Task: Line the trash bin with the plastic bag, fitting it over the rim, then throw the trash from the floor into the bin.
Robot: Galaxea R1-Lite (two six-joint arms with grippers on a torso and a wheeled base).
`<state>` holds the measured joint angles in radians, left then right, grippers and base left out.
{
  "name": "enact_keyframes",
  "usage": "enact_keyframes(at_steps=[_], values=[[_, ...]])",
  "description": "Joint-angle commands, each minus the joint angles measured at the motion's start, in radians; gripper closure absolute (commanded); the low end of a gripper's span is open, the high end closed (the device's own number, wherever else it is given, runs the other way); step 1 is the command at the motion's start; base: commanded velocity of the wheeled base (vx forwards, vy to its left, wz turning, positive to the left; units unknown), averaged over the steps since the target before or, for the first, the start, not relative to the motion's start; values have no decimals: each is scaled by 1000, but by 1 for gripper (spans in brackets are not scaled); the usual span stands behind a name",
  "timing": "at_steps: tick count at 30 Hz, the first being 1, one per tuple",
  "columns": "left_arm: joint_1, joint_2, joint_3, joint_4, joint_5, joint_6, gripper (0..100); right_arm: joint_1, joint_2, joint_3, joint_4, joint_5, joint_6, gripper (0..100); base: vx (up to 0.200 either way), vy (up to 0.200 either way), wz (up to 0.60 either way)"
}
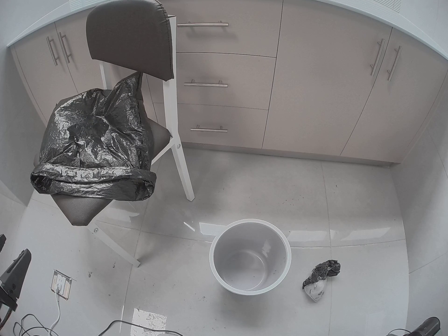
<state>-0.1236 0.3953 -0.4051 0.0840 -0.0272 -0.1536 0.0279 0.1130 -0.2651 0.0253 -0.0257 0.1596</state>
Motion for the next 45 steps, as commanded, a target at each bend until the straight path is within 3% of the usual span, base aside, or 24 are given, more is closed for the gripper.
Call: enact_keyframes(at_steps=[1, 5, 7, 11, 17, 18, 21, 23, 26, 27, 35, 40, 42, 45], values=[[-97, 218, -14, -21, -42, 112, 0, 93, 591, -482, -79, 66, 170, 100, 0, 0, 0], [-146, 419, -47, -101, -37, 269, 0, 96, 837, -398, -378, 59, 313, 100, 0, 0, 0], [-174, 583, -70, -162, -34, 413, 0, 109, 999, -373, -519, 50, 367, 100, 0, 0, 0], [-225, 835, -84, -323, -20, 551, 0, 190, 1142, -276, -662, -29, 368, 100, 0, 0, 0], [-238, 1235, -116, -662, 81, 781, 0, 198, 1238, -138, -880, -72, 359, 100, 0, 0, 0], [-238, 1235, -116, -662, 81, 781, 0, 198, 1238, -138, -880, -72, 359, 100, 0, 0, 0], [-245, 1412, -129, -968, 81, 799, 0, 198, 1225, -91, -912, -79, 345, 100, 0, 0, 0], [-249, 1445, -156, -1049, 84, 809, 0, 195, 1214, -86, -912, -72, 350, 100, 0, 0, 0], [-257, 1430, -170, -1035, 84, 850, 0, 191, 1206, -83, -907, -66, 357, 100, 0, 0, 0], [-260, 1415, -175, -1006, 87, 879, 100, 191, 1206, -82, -909, -65, 359, 100, 0, 0, 0], [-280, 1343, -98, -988, 109, 916, 100, 199, 1208, -85, -909, -59, 356, 100, 0, 0, 0], [-332, 1353, -98, -988, 130, 918, 100, 201, 1149, -63, -897, -54, 357, 100, 0, 0, 0], [-350, 1341, -95, -986, 208, 951, 100, 210, 1157, -62, -898, -48, 348, 100, 0, 0, 0], [-355, 1310, -90, -989, 230, 953, 100, 239, 1140, -55, -897, -52, 347, 100, 0, 0, 0]])
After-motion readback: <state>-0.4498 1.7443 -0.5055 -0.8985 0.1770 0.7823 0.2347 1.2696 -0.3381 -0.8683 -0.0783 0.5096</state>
